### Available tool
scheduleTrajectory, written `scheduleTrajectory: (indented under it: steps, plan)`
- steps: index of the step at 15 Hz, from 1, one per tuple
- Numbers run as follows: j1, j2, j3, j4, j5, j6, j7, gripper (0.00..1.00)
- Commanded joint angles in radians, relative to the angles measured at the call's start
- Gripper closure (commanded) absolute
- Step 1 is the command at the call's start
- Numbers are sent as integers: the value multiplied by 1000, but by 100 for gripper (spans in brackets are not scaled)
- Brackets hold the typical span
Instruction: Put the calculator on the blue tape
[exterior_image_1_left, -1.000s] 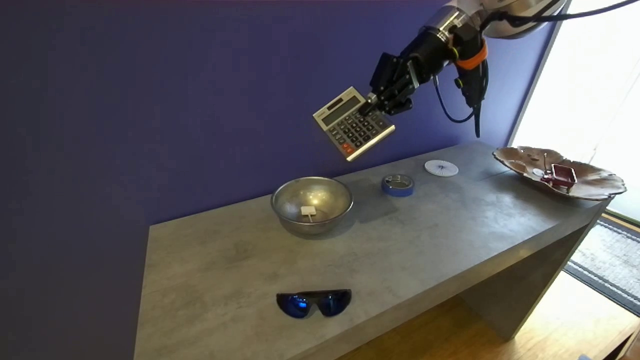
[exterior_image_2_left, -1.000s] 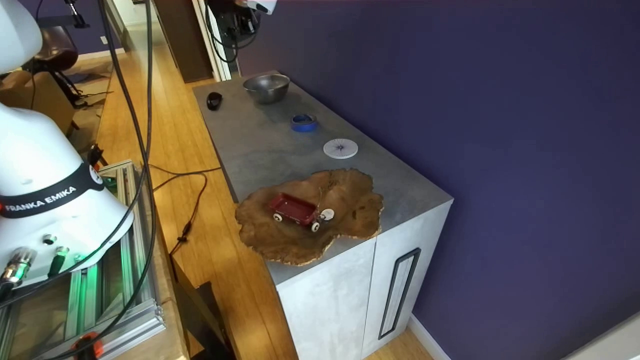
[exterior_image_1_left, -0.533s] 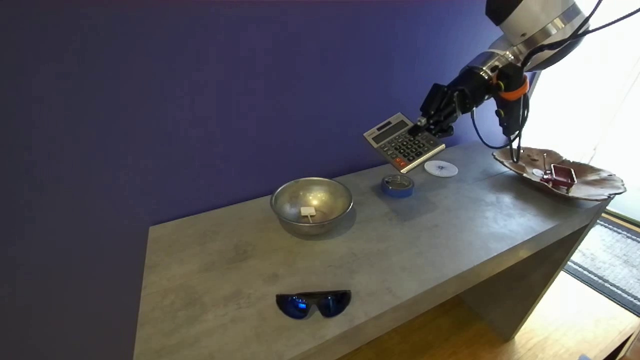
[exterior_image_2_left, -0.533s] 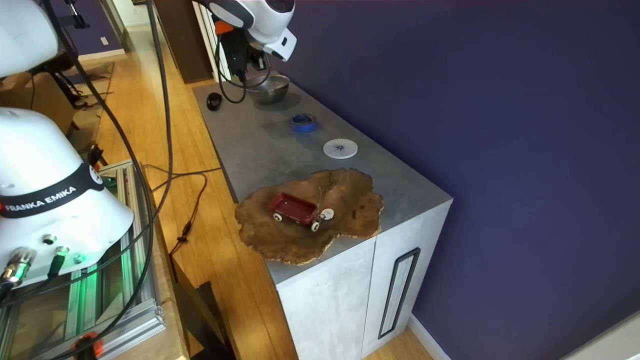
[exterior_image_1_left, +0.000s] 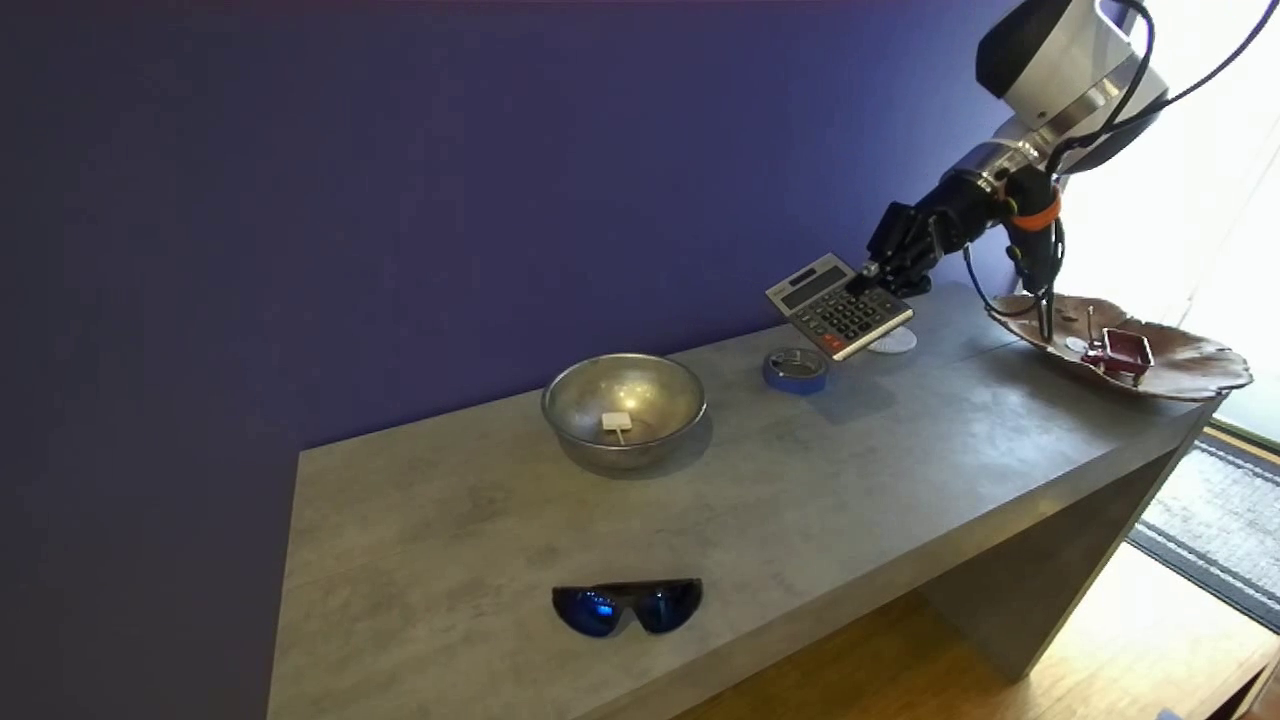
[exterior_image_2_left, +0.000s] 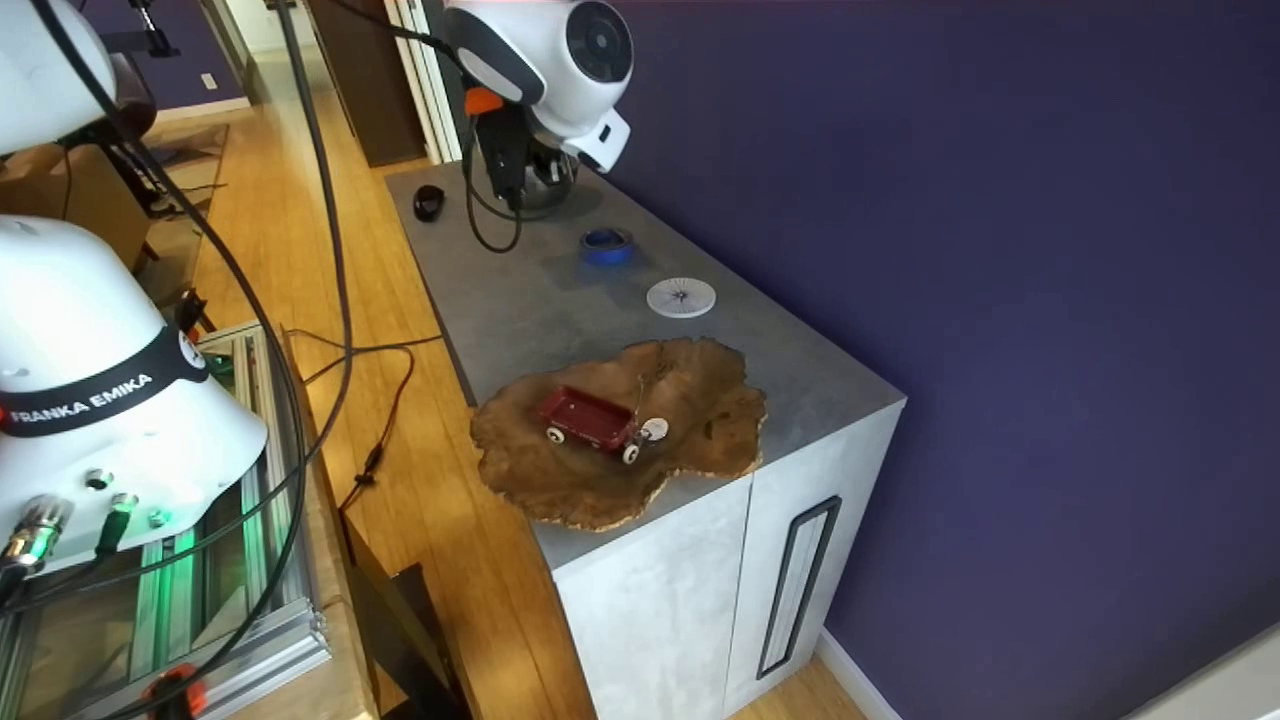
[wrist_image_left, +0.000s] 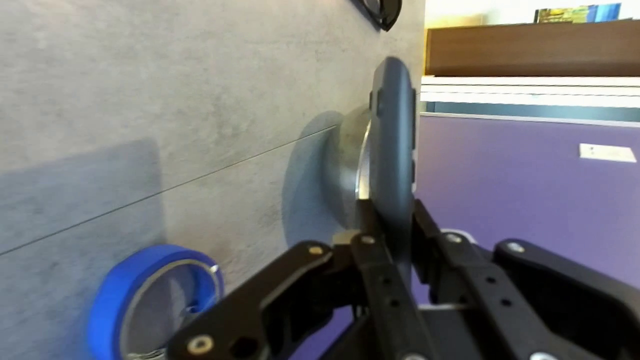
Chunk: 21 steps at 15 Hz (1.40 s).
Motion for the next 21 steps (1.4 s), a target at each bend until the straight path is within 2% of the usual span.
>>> scheduleTrajectory:
  steps: [1, 2, 3, 4, 5, 6, 7, 9, 12, 14, 18, 21]
  plan:
    - [64, -52, -214, 65, -18, -213, -35, 95]
    - [81, -41, -268, 90, 15, -273, -58, 95]
    - [125, -90, -285, 57, 87, -249, -96, 81]
    - [147, -90, -342, 77, 86, -298, -104, 81]
    - [158, -88, -370, 89, 86, -321, -107, 81]
    - [164, -88, -379, 96, 86, -328, -107, 95]
    - [196, -71, -413, 121, 80, -350, -134, 95]
    - [302, -54, -552, 181, 30, -462, -193, 95]
    - [467, -33, -748, 266, 63, -587, -274, 95]
    - [553, -12, -845, 320, 104, -630, -299, 95]
    - [681, 4, -957, 356, 178, -651, -271, 95]
    - [742, 30, -1008, 376, 214, -652, -200, 95]
